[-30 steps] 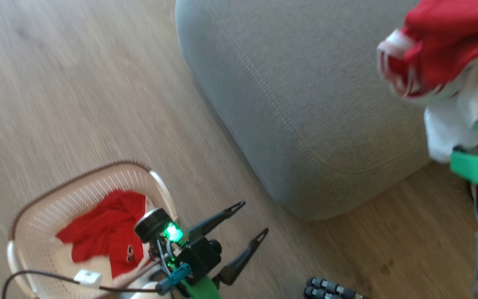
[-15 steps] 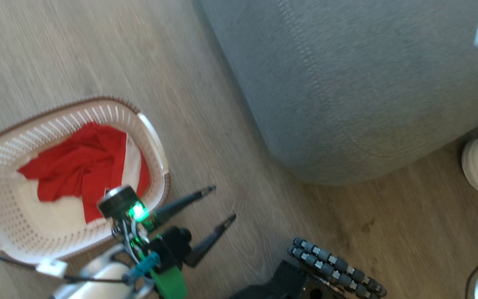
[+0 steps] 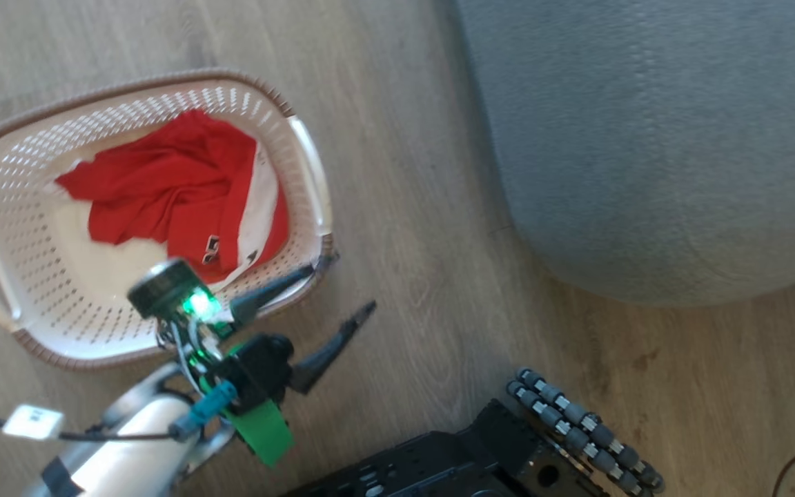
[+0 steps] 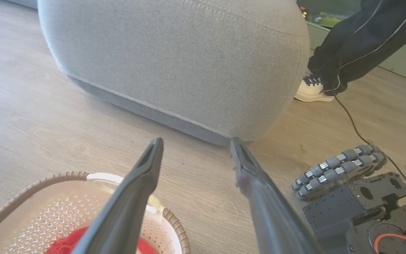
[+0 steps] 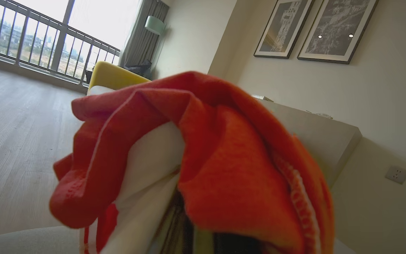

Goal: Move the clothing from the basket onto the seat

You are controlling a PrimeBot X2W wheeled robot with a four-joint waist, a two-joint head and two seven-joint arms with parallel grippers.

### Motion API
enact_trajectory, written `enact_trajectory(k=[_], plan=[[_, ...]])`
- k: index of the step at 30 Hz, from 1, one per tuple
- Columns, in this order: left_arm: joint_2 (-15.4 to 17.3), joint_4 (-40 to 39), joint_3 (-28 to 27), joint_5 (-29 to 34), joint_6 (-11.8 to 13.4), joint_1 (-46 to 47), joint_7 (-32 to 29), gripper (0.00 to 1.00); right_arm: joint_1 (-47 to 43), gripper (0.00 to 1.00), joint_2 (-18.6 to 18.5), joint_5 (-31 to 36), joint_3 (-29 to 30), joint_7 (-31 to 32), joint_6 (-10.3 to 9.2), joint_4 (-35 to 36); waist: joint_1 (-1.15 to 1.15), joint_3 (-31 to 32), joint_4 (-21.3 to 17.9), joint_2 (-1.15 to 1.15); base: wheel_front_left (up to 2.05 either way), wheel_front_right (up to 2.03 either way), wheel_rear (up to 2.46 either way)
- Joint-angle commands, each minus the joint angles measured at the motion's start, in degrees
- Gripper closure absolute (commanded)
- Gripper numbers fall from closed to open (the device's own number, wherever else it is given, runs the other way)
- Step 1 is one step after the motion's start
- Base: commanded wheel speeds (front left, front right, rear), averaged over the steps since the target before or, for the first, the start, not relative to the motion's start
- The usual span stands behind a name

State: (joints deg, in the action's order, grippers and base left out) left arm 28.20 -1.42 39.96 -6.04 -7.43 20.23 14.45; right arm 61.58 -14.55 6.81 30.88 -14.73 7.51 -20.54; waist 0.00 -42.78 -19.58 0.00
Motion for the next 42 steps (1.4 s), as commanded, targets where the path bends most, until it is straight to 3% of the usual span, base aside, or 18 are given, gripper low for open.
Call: enact_trajectory(k=[1, 8, 14, 27, 28, 29, 30, 31, 42], plan=[[-0.1, -2.2, -2.9, 0.2, 0.0, 1.1, 0.5, 0.0, 1.4, 1.0, -1.9, 1.2, 1.5, -0.3, -0.02, 0.2, 0.0, -1.5, 2.0, 0.0, 0.0, 0.0, 0.0], [-1.7, -2.5, -5.7, 0.8, 0.0, 1.1, 0.5, 0.0, 6.8, 1.0, -0.8, 3.9, 13.1, 0.5, -0.02, -17.2, 0.0, -2.3, 3.9, 0.0, 0.0, 0.0, 0.0], [-2.2, -2.3, -6.2, 1.0, 0.0, 0.7, 0.5, 0.0, 9.9, 1.0, -3.0, 7.9, 18.3, 1.1, -0.02, -28.7, 0.0, -2.9, 4.2, 0.0, 0.0, 0.0, 0.0], [-2.6, -1.6, -5.0, 0.5, 0.0, 2.0, 0.5, 0.0, 12.7, 0.98, -5.2, 15.4, 18.9, 0.5, -0.02, -40.3, 0.0, -2.4, 4.4, 0.0, 0.0, 0.0, 0.0], [-2.7, -1.5, -4.9, 0.4, 0.0, 2.1, 0.5, 0.0, 13.1, 0.64, -5.2, 15.7, 19.0, 0.4, -0.02, -40.5, 0.0, -2.2, 4.5, 0.0, 0.0, 0.0, 0.0], [-2.7, -1.5, -4.9, 0.4, 0.0, 2.1, 0.5, 0.0, 13.1, 0.64, -5.2, 15.7, 19.0, 0.4, -0.02, -40.5, 0.0, -2.2, 4.5, 0.0, 0.0, 0.0, 0.0], [-2.8, -1.4, -4.8, 0.4, 0.0, 2.1, 0.5, 0.0, 13.4, 0.23, -5.1, 15.9, 18.9, 0.3, -0.02, -40.8, 0.0, -2.0, 4.5, 0.0, 0.0, 0.0, 0.0], [-2.8, -1.4, -4.8, 0.3, 0.0, 2.1, 0.5, 0.0, 13.7, 0.0, -4.8, 15.8, 18.8, 0.2, -0.02, -41.5, 0.0, -1.7, 4.6, 0.0, 0.0, 0.0, 0.0], [-6.3, -0.4, -3.0, 0.2, -0.1, 2.4, 0.5, 0.0, 13.6, 0.0, -6.0, 20.7, 14.3, 0.4, -0.02, -45.4, 0.0, 4.4, 5.7, 0.0, 0.0, 0.0, 0.0]])
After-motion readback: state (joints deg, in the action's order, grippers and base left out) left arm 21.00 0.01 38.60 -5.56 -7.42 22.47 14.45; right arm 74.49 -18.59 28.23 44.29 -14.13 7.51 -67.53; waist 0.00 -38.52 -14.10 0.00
